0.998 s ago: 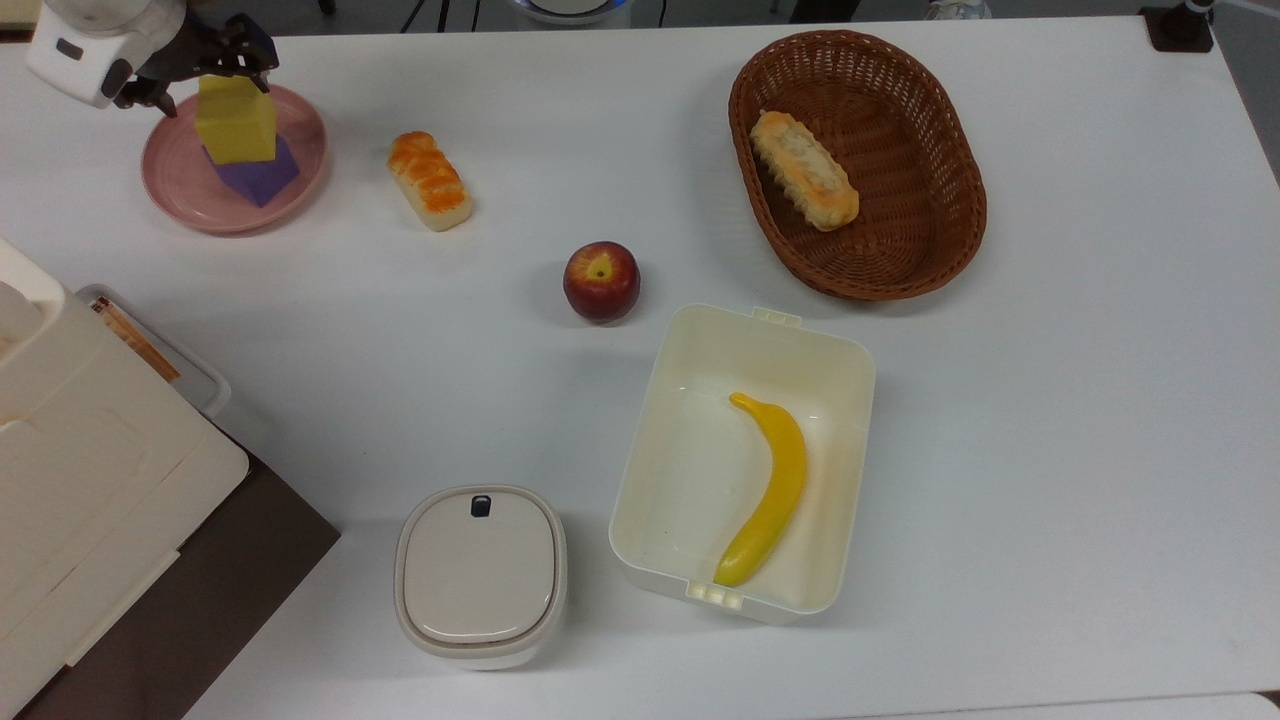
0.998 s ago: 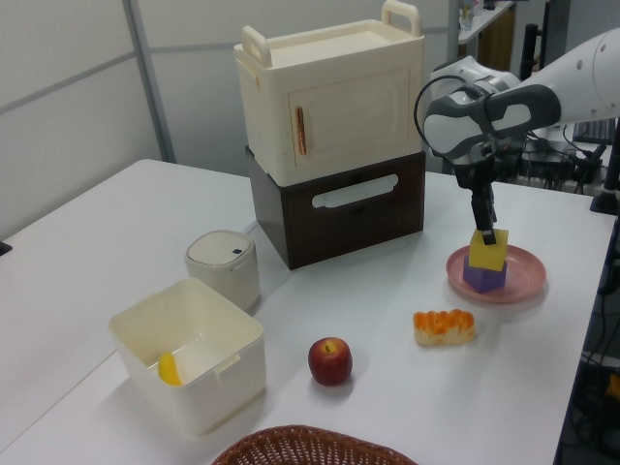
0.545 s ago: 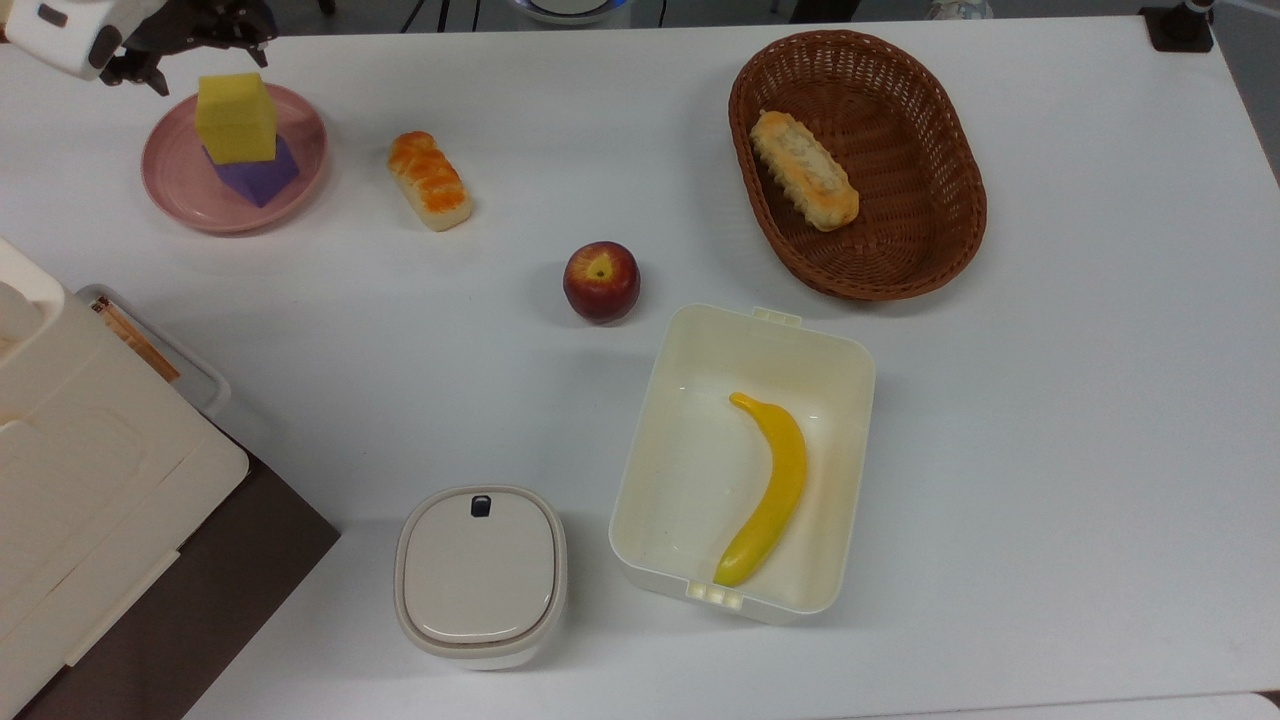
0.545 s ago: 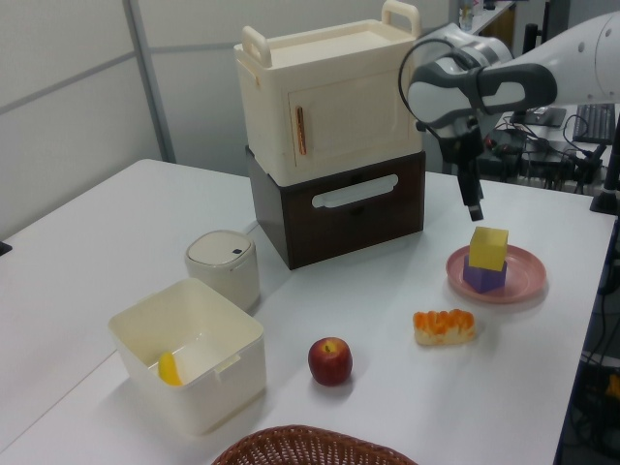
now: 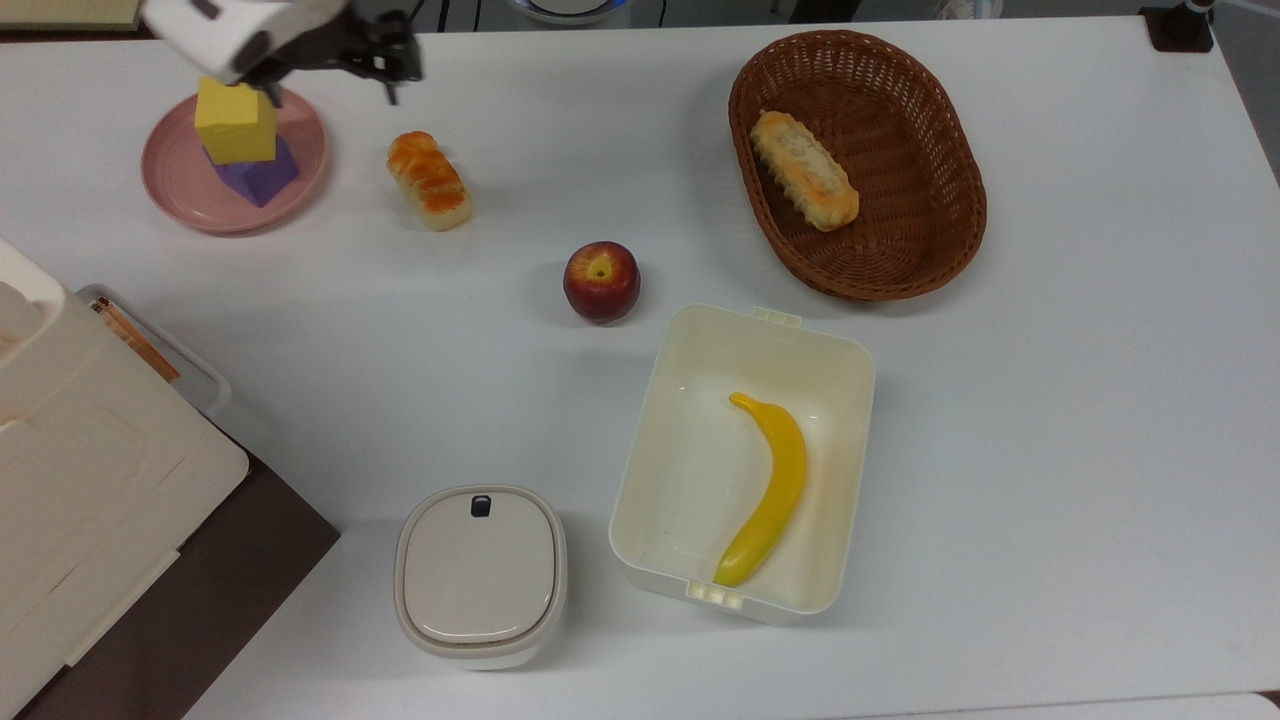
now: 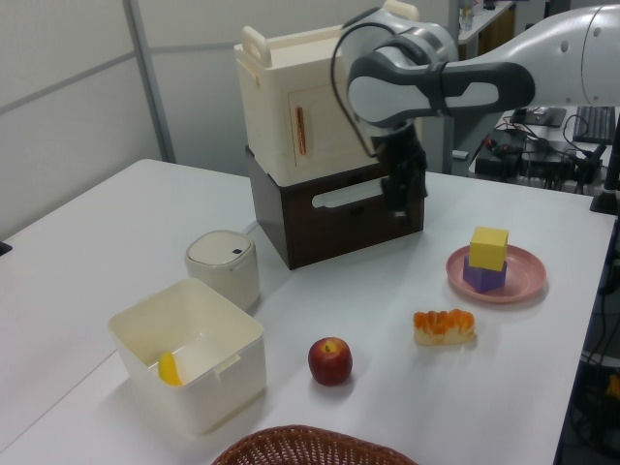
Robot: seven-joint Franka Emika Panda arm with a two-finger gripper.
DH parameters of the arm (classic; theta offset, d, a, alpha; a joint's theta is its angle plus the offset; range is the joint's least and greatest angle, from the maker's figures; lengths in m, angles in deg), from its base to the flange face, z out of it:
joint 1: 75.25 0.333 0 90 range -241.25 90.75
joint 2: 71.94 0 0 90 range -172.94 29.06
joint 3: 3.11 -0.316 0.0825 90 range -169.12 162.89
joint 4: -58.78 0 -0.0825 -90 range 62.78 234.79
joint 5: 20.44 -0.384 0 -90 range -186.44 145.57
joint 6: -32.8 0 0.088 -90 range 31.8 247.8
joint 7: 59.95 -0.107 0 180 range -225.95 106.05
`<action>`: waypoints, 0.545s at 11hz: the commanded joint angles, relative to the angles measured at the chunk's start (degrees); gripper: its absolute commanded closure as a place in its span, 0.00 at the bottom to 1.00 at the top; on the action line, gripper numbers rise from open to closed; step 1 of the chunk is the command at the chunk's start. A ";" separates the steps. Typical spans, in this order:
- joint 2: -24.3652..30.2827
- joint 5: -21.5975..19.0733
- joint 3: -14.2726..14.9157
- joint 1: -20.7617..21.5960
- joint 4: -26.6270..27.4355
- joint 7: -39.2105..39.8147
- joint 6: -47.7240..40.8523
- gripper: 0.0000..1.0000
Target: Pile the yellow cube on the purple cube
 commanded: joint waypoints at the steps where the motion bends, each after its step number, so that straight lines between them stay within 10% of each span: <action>1: 1.60 -0.43 0.41 7.11 -2.04 -3.80 2.05 0.00; 6: 0.99 -3.69 0.67 7.22 -1.79 -6.43 5.58 0.00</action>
